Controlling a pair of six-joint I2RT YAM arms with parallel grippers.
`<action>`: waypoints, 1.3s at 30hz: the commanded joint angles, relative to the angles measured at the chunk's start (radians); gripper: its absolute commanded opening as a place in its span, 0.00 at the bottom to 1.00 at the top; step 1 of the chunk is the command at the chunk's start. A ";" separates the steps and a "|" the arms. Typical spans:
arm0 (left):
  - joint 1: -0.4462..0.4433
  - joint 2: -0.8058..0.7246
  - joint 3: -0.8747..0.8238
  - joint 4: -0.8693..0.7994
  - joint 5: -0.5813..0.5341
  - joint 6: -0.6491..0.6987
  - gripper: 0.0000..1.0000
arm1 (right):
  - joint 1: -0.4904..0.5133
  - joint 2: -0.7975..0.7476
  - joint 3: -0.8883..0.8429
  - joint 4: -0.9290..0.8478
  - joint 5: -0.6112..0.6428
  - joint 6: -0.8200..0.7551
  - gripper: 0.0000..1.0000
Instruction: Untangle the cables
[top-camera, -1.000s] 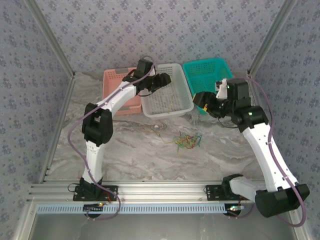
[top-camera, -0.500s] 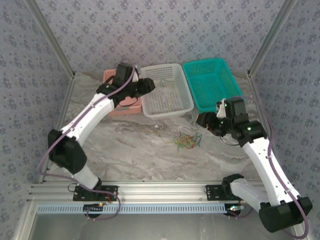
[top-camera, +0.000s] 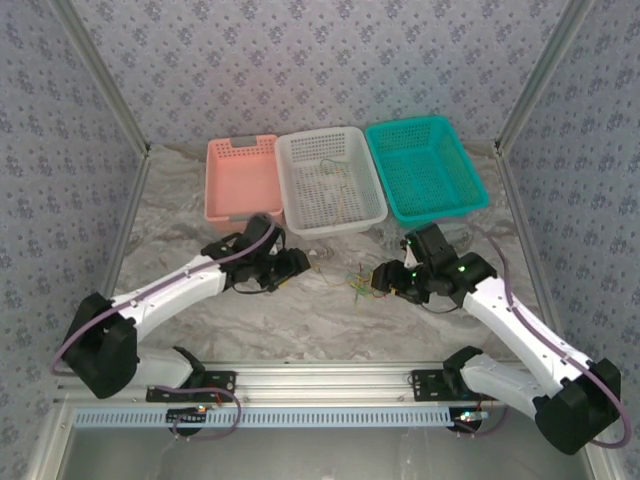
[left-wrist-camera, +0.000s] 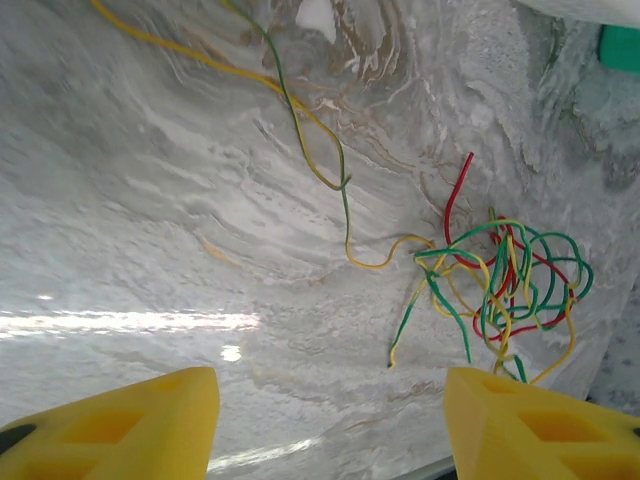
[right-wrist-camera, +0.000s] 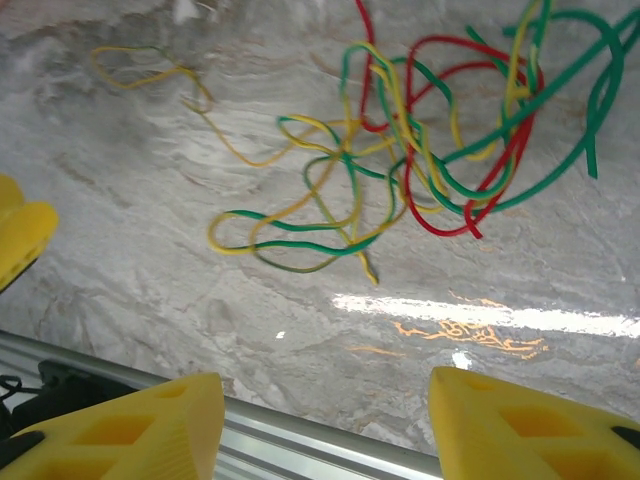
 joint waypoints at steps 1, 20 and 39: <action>-0.039 0.057 -0.010 0.167 0.013 -0.201 0.63 | 0.008 0.013 -0.025 0.064 0.015 0.046 0.59; -0.071 0.415 0.054 0.413 -0.072 -0.508 0.39 | -0.097 0.073 -0.213 0.395 -0.048 0.392 0.68; 0.083 -0.188 -0.038 -0.104 -0.303 -0.232 0.00 | -0.251 0.245 -0.200 0.396 0.107 0.325 0.00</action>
